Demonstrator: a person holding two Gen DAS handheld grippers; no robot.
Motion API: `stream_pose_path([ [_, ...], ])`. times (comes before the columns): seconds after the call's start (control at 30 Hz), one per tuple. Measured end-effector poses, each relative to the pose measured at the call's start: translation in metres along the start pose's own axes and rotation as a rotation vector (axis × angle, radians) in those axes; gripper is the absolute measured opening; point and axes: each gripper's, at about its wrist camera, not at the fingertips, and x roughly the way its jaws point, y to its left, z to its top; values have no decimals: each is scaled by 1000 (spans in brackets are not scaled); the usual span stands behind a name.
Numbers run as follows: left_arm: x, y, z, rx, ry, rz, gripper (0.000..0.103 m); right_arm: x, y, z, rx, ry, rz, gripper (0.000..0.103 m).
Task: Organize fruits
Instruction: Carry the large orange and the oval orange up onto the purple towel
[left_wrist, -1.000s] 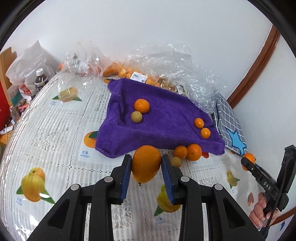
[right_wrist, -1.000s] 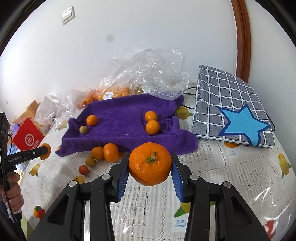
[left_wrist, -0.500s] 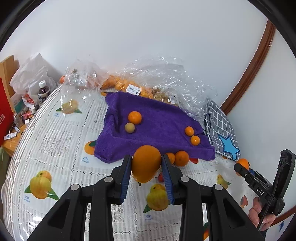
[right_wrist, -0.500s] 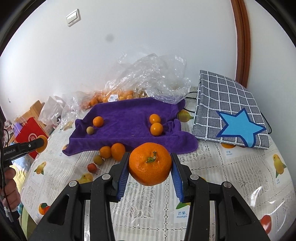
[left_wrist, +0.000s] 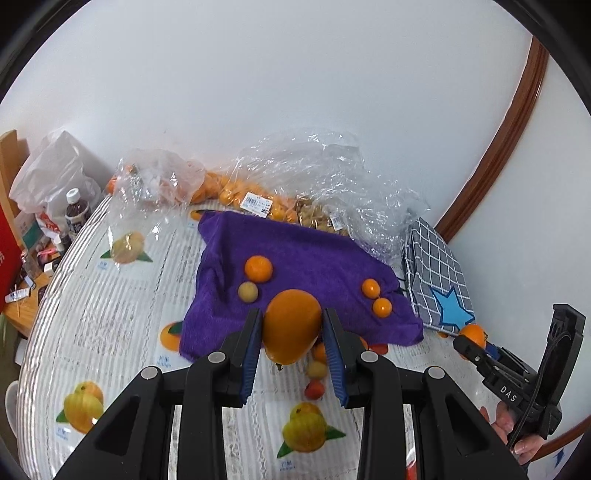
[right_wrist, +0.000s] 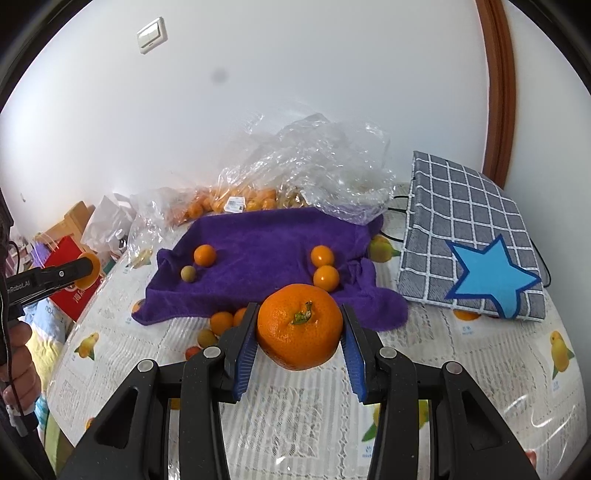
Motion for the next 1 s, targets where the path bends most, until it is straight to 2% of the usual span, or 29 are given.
stream_pose_path([
  [0.47, 58, 0, 38, 0, 40, -15, 31, 47, 4, 34, -33, 34, -4, 42],
  [0.8, 109, 17, 41, -6, 125, -6, 31, 107, 8, 33, -61, 112, -8, 42],
  [1.0, 129, 28, 39, -12, 166, -27, 31, 144, 10, 30, -67, 159, 8, 42],
])
